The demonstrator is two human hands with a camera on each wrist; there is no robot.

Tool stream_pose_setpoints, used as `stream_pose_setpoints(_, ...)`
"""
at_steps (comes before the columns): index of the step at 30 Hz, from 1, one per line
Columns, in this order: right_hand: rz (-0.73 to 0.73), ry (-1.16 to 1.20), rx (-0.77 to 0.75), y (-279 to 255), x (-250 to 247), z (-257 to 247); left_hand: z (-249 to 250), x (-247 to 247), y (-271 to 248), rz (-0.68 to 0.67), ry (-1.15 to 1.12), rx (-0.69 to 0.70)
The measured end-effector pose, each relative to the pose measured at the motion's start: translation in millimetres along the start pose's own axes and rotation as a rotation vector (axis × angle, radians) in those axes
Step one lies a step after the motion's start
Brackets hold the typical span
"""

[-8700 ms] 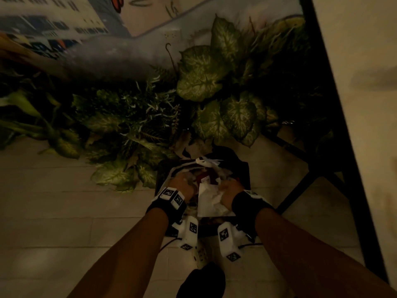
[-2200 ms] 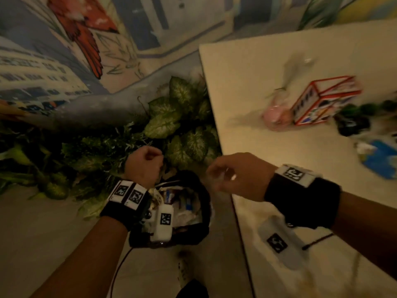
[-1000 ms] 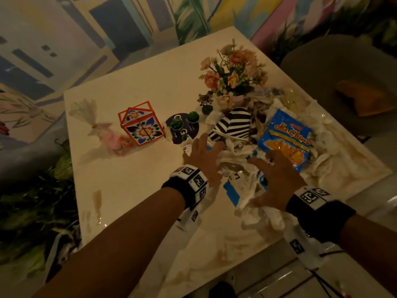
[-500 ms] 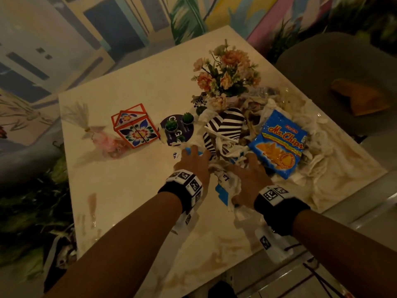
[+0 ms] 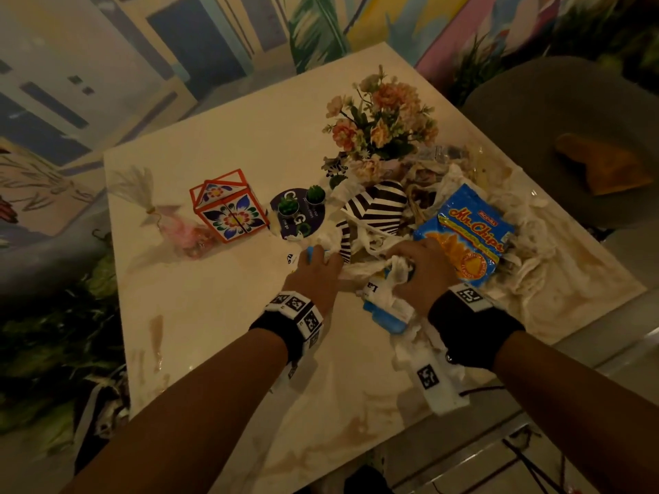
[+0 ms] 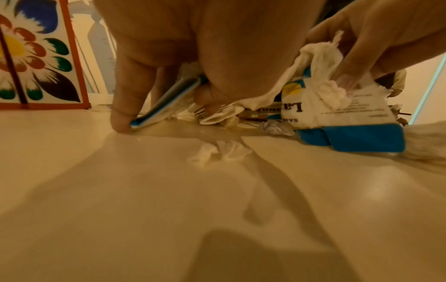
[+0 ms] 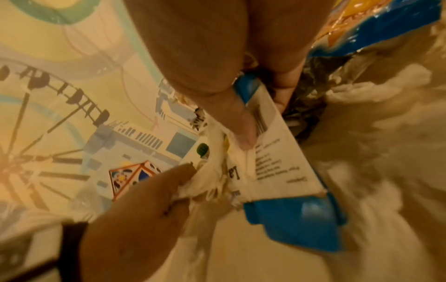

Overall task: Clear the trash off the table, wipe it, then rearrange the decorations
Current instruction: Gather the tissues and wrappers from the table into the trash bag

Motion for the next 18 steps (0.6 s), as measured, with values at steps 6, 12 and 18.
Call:
stream_pose_setpoints(6, 0.07, 0.162, -0.047, 9.4, -24.0, -17.4, -20.2, -17.9, -2.4, -0.017, -0.092, -0.094)
stream_pose_setpoints(12, 0.06, 0.157, -0.069, 12.7, -27.8, -33.1, -36.9, -53.2, -14.4, 0.263, -0.309, -0.163)
stream_pose_setpoints(18, 0.052, 0.131, -0.135, 15.8, -27.6, -52.3, -61.2, -71.6, -30.3, 0.323, -0.42, -0.201)
Point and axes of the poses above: each hand's wrist, its own y-axis towards the middle knuckle, its own x-axis out of the palm, z = x × y, the point moved 8 cm from there along y, towards the middle knuckle, and after that the axes turned 13 degrees about z, right-handed, at the moved point
